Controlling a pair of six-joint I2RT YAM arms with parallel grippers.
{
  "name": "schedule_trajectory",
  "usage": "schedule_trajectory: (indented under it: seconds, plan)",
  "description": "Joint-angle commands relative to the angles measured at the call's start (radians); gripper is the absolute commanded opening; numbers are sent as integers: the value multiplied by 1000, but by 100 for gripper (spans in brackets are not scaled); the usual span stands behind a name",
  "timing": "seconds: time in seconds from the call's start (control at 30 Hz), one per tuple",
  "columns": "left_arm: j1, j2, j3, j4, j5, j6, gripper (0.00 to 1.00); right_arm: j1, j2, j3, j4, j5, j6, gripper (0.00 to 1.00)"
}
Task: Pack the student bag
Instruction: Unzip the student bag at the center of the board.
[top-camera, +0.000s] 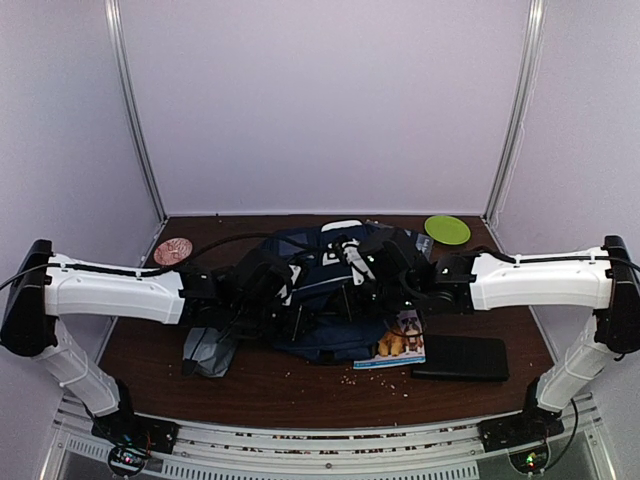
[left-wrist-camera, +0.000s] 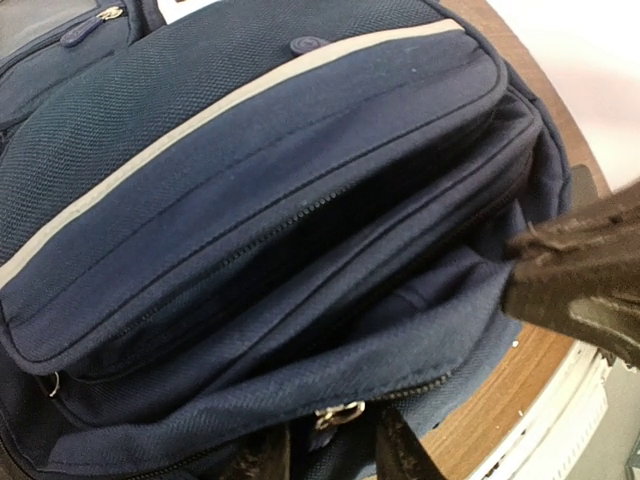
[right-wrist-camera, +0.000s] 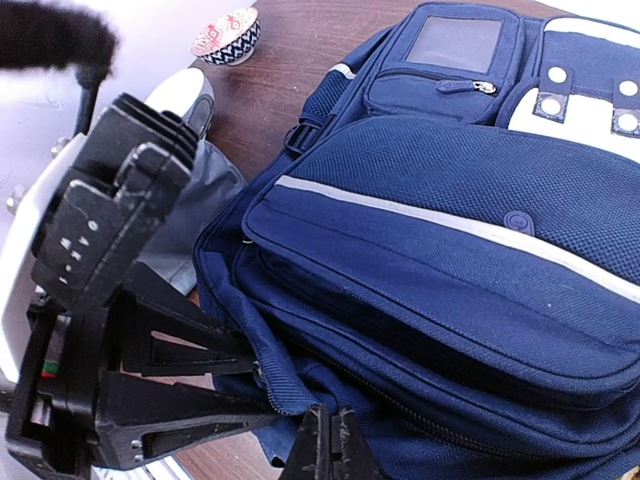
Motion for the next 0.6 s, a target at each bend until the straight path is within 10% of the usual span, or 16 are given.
schedule_trajectory:
  seconds: [0.0,0.33,0.57]
  plan:
    - [5,33,36,-24,-61,32,45,0,-55,6,115,-44,37,0]
    - [4,39,55,-31,-67,40,0,1,-72,4,101,-39,31,0]
    - [4,-13,55,-62,-91,58,0,0,-100,-24,16,44,-41,0]
